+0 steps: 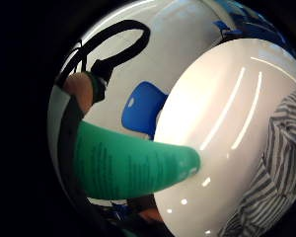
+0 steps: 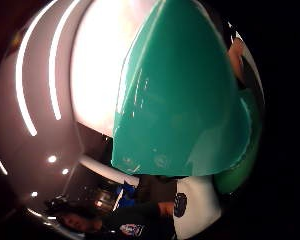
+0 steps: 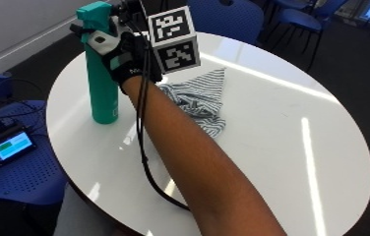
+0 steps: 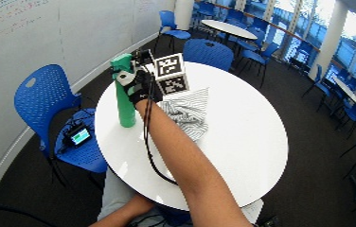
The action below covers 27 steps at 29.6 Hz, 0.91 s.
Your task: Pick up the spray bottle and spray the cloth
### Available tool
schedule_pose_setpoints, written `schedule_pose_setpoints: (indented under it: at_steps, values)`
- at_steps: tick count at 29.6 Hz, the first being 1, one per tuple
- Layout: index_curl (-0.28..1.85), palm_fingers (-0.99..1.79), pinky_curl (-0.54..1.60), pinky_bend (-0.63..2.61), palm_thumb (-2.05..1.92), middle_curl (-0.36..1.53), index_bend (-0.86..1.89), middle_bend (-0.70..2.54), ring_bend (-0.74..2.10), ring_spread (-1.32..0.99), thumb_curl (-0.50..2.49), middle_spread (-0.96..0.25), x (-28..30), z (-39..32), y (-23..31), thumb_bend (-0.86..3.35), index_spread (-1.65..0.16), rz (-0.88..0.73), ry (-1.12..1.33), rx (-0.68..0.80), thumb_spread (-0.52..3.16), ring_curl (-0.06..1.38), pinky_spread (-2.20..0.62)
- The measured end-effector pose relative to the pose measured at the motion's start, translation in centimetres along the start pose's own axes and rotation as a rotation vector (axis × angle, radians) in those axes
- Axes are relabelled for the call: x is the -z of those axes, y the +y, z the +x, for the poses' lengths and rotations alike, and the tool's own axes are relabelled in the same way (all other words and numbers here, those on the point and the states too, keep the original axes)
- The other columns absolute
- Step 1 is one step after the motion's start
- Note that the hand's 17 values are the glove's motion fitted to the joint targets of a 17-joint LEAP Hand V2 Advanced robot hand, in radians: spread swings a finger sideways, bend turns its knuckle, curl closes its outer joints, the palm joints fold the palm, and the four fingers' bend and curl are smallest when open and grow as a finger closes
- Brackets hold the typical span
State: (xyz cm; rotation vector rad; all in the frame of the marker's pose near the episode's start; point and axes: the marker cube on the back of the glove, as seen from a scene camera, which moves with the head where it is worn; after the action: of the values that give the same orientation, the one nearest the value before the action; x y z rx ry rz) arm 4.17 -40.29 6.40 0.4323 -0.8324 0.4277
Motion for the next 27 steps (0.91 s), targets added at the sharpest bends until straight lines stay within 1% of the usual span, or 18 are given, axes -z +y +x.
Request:
schedule_pose_setpoints:
  at_steps: [5,12,15,17,18,19,20,27]
  values:
    - [0.51,1.17,0.33,0.22,0.80,0.50,0.17,0.41,0.52,-0.21,0.62,-0.22,-0.4,0.9,0.4,-0.05,-0.32,-0.029,0.082,0.012,0.77,0.42,-0.08]
    - [0.48,1.09,0.32,0.17,0.75,0.49,0.14,0.39,0.51,-0.21,0.56,-0.23,-0.5,1.3,0.8,-0.04,-0.33,-0.034,0.085,0.019,0.84,0.42,-0.03]
    - [0.43,0.97,0.32,0.17,0.75,0.49,0.05,0.39,0.50,-0.21,0.55,-0.23,-0.5,1.3,1.0,-0.03,-0.34,-0.033,0.107,0.027,0.87,0.42,0.02]
    - [0.40,0.78,0.34,0.22,0.75,0.47,0.00,0.35,0.50,-0.20,0.54,-0.21,-0.6,1.4,1.1,-0.03,-0.35,-0.038,0.126,0.029,0.88,0.43,0.05]
    - [0.39,0.76,0.35,0.23,0.75,0.48,0.01,0.35,0.51,-0.20,0.53,-0.21,-0.6,1.5,1.2,-0.03,-0.36,-0.039,0.135,0.030,0.88,0.44,0.06]
    - [0.37,0.61,0.36,0.27,0.75,0.45,-0.01,0.27,0.48,-0.19,0.53,-0.19,-0.6,1.7,1.3,-0.03,-0.36,-0.040,0.144,0.031,0.88,0.43,0.08]
    - [0.36,0.53,0.37,0.29,0.76,0.45,0.00,0.25,0.48,-0.18,0.52,-0.18,-0.6,1.9,1.4,-0.03,-0.37,-0.040,0.151,0.032,0.88,0.43,0.10]
    - [0.27,0.32,0.37,0.36,0.76,0.41,0.05,0.20,0.40,-0.15,0.49,-0.13,0.7,3.0,2.8,-0.03,-0.39,-0.025,0.203,0.040,0.88,0.38,0.17]
